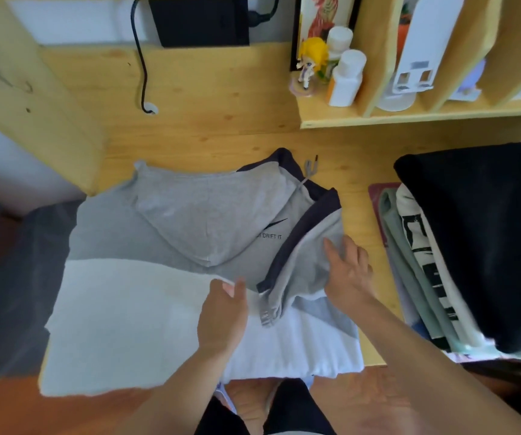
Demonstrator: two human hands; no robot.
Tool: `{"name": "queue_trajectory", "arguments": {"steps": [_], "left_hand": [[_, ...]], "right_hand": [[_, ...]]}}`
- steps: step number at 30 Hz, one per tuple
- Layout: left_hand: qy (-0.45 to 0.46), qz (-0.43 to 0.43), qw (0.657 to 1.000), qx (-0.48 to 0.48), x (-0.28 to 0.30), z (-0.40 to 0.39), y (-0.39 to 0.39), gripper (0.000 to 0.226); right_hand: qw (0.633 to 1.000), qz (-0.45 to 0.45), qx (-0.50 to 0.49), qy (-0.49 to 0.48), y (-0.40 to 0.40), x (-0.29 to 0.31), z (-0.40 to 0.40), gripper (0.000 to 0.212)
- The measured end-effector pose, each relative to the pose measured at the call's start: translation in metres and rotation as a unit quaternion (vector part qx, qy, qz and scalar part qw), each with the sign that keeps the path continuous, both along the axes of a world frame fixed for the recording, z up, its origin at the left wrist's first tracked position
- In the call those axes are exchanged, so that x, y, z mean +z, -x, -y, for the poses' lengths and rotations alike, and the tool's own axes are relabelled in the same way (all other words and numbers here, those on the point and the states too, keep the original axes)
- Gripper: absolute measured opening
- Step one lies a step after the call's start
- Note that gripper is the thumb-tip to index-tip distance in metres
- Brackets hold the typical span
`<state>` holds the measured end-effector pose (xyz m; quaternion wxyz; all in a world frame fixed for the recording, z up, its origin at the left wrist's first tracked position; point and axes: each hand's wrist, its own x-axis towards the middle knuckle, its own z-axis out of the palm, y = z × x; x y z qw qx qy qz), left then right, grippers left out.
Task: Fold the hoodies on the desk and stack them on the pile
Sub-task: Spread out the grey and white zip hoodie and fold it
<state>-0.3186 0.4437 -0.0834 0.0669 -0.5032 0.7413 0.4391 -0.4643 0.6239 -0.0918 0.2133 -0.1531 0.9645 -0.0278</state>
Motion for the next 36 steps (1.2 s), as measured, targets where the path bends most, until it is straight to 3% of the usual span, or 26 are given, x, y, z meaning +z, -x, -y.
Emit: {"name": "queue_trajectory", "arguments": {"steps": [3,6,8,11,13,14,17,20,22,24,27,30,36], "left_hand": [[0.019,-0.037,0.995,-0.096,-0.007,-0.005,0.024,0.049],[0.077,0.017,0.957,-0.278,-0.017,-0.001,0.04,0.039],[0.082,0.02,0.948,-0.308,-0.014,0.003,0.049,0.031],[-0.048,-0.076,0.995,-0.052,-0.002,0.023,0.064,0.036],[-0.174,-0.129,0.97,0.108,0.0,0.043,0.069,0.035],[-0.181,-0.133,0.968,0.113,-0.002,0.049,0.068,0.034],[-0.022,-0.052,0.995,-0.081,-0.019,0.056,0.057,0.026],[0.121,-0.017,0.973,-0.197,-0.02,0.052,0.047,0.02],[0.281,-0.061,0.929,-0.232,-0.019,0.042,0.045,0.022],[0.391,-0.132,0.855,-0.315,-0.018,0.024,0.044,0.027],[0.378,-0.114,0.793,-0.464,-0.043,0.008,0.038,0.051],[0.345,-0.044,0.805,-0.48,-0.067,0.009,0.031,0.063],[0.319,-0.052,0.816,-0.48,-0.061,0.034,0.0,0.061]], "right_hand": [[0.992,-0.039,0.122,-0.022,-0.012,-0.01,-0.004,0.092],[0.981,-0.03,0.183,-0.057,-0.023,-0.025,-0.014,0.077],[0.979,-0.005,0.193,-0.073,-0.02,-0.028,-0.019,0.091],[0.969,-0.053,0.23,-0.071,-0.013,-0.031,-0.026,0.085],[0.97,-0.057,0.228,-0.063,-0.01,-0.031,-0.032,0.093],[0.971,-0.062,0.225,-0.054,-0.009,-0.031,-0.037,0.092],[0.965,-0.087,0.242,-0.043,-0.007,-0.029,-0.055,0.092],[0.959,-0.079,0.27,-0.038,-0.015,-0.029,-0.063,0.077],[0.96,-0.066,0.271,-0.003,-0.017,-0.021,-0.058,0.063],[0.962,-0.078,0.243,0.094,-0.012,-0.01,-0.04,0.058],[0.975,-0.074,0.157,0.142,0.01,-0.003,0.01,0.068],[0.992,-0.042,0.098,0.064,0.037,-0.021,0.053,0.076],[0.993,-0.064,0.094,-0.011,0.05,-0.058,0.053,0.074]]}}
